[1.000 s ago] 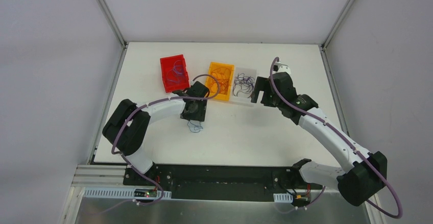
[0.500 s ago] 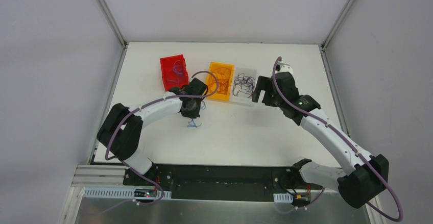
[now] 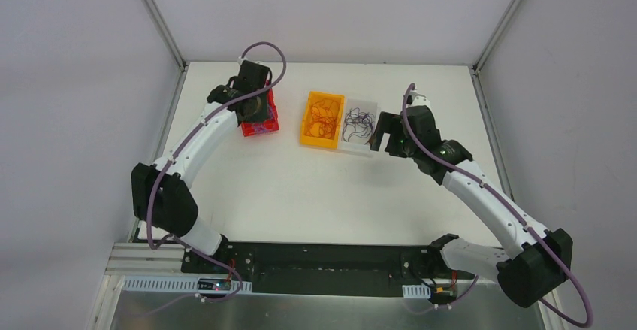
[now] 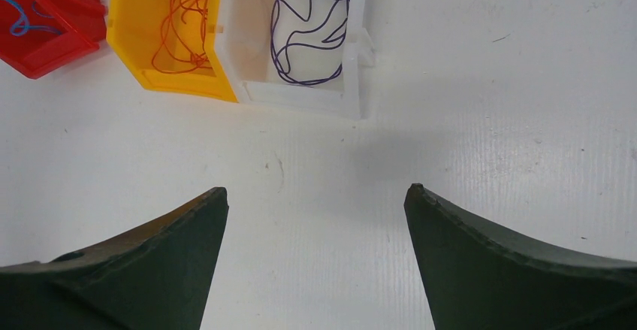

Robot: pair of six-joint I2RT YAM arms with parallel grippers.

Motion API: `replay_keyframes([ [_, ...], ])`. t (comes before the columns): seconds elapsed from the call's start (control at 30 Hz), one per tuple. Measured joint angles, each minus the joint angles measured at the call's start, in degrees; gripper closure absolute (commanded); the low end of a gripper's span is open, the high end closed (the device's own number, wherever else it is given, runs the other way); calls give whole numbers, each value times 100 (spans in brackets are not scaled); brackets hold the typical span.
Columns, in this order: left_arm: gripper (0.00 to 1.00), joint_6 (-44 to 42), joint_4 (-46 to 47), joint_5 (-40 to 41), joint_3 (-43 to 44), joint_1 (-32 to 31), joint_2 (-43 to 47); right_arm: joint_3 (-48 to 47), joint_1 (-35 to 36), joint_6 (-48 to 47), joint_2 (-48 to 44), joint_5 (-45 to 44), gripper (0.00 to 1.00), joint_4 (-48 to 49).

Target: Untangle the cables

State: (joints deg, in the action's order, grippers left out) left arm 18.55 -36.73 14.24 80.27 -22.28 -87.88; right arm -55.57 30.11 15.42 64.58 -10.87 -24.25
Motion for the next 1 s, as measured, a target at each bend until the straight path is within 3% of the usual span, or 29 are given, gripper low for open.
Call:
replay_keyframes([
  [0.4, 100, -260, -323, 50, 1534, 828, -1132, 0, -31, 68, -103, 282, 9, 4],
  [0.7, 100, -295, -334, -22, 2212, 927, -2238, 4, -68, 107, -111, 420, 9, 7],
  [1.0, 100, -321, -691, -118, 2841, 942, -2315, 4, -118, 114, -111, 511, 9, 15],
])
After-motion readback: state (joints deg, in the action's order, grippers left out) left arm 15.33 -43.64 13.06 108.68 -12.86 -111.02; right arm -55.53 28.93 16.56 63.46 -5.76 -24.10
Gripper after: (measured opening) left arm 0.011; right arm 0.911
